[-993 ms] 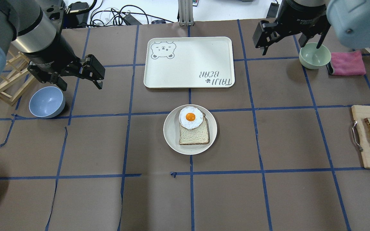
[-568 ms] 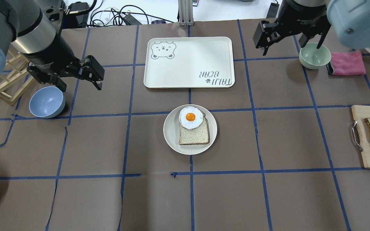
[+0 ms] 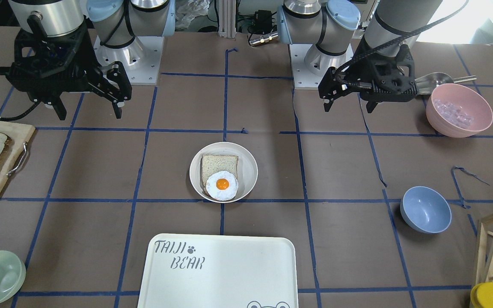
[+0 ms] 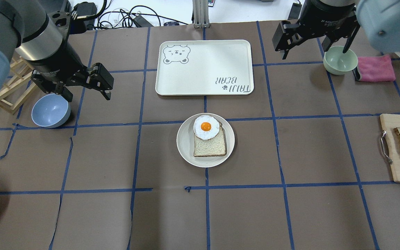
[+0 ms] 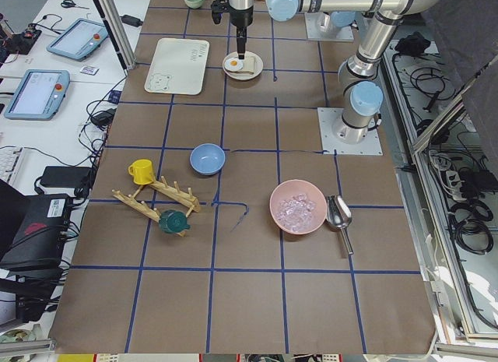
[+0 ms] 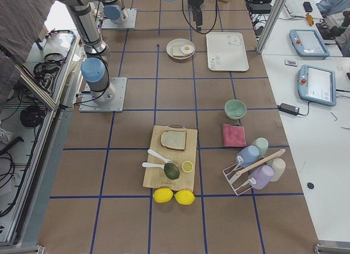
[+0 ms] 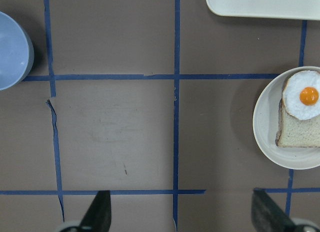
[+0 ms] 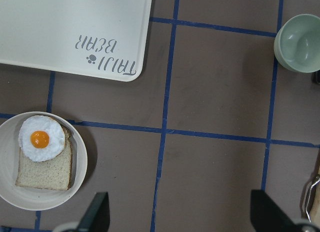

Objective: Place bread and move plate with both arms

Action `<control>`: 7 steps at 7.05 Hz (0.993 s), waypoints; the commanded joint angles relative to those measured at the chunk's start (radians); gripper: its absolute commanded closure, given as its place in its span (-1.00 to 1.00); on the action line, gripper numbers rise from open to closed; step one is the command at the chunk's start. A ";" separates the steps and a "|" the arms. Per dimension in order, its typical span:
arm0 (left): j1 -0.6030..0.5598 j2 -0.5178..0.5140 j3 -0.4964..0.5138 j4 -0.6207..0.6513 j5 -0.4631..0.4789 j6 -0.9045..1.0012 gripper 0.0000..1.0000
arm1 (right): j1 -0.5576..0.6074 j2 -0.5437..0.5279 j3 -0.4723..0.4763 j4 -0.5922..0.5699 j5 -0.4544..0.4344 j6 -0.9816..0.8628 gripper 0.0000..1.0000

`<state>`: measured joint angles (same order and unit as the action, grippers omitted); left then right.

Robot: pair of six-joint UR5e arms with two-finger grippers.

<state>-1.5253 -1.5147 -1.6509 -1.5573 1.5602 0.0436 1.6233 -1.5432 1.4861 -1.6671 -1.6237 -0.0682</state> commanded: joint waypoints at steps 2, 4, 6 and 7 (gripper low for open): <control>-0.001 -0.002 -0.003 0.000 -0.002 -0.001 -1.00 | -0.005 0.000 0.002 0.010 0.021 0.002 -1.00; -0.003 -0.004 -0.001 0.000 -0.003 -0.001 -1.00 | -0.006 -0.005 -0.003 0.021 0.021 0.040 -1.00; -0.003 -0.004 -0.003 0.000 -0.003 -0.002 -1.00 | -0.009 -0.014 0.000 0.038 0.012 0.076 -1.00; -0.003 -0.004 -0.001 0.000 -0.005 -0.004 -1.00 | -0.013 -0.012 0.003 0.032 0.001 0.068 -1.00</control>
<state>-1.5278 -1.5182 -1.6526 -1.5570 1.5567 0.0415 1.6138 -1.5554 1.4870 -1.6368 -1.6129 -0.0031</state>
